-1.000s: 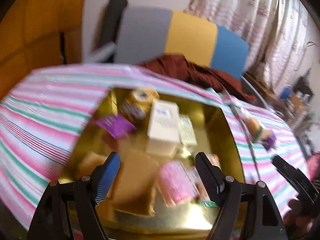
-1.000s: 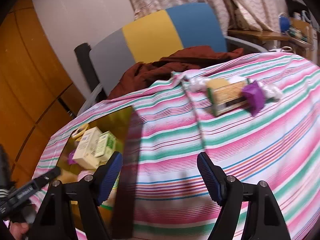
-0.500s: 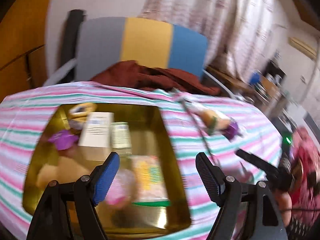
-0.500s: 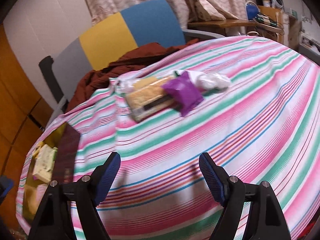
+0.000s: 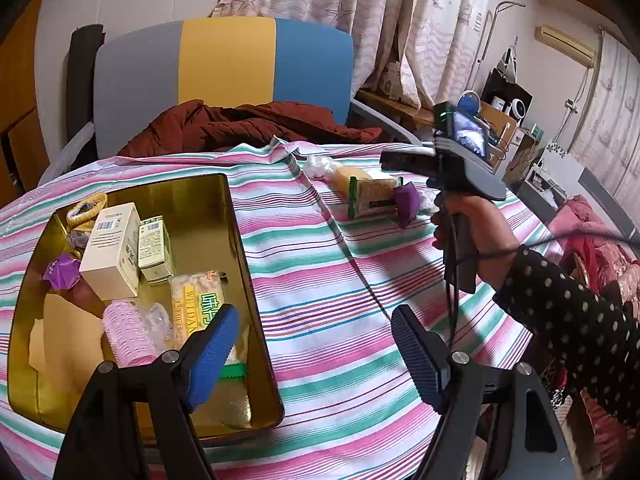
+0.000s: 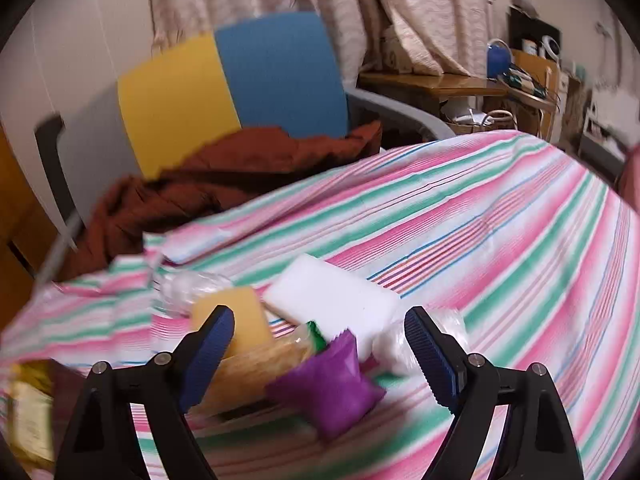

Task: Organize objects
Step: 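Move both tools from the gold tray back to the remaining items, then grasp the purple character packet with the right tool while the left tool grasps another WEIDAN packet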

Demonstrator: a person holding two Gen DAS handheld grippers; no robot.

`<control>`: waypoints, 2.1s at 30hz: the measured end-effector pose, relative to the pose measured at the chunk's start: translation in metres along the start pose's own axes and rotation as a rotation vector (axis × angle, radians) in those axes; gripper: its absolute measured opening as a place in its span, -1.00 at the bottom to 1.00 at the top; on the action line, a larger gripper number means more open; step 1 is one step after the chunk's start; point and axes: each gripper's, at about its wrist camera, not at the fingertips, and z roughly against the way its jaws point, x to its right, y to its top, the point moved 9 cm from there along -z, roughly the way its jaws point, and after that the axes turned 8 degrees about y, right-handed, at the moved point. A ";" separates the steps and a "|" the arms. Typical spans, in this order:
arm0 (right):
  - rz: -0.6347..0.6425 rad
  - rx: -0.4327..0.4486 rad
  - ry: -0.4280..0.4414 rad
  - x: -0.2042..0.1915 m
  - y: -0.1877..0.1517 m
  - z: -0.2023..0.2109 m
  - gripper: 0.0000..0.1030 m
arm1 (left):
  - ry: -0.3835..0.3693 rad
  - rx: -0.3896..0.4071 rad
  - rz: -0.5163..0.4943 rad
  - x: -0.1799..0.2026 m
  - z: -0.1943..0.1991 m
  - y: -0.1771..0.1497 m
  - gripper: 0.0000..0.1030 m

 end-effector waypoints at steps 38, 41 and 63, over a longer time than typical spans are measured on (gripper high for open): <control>-0.086 0.028 -0.057 0.081 -0.098 0.065 0.02 | -0.076 -0.117 -0.205 0.084 -0.102 0.042 0.62; -0.146 0.053 -0.066 0.094 -0.100 0.069 0.02 | -0.077 -0.142 -0.279 0.105 -0.130 0.052 0.62; -0.142 0.094 -0.078 0.094 -0.103 0.067 0.03 | -0.031 -0.107 -0.361 0.157 -0.225 0.065 0.46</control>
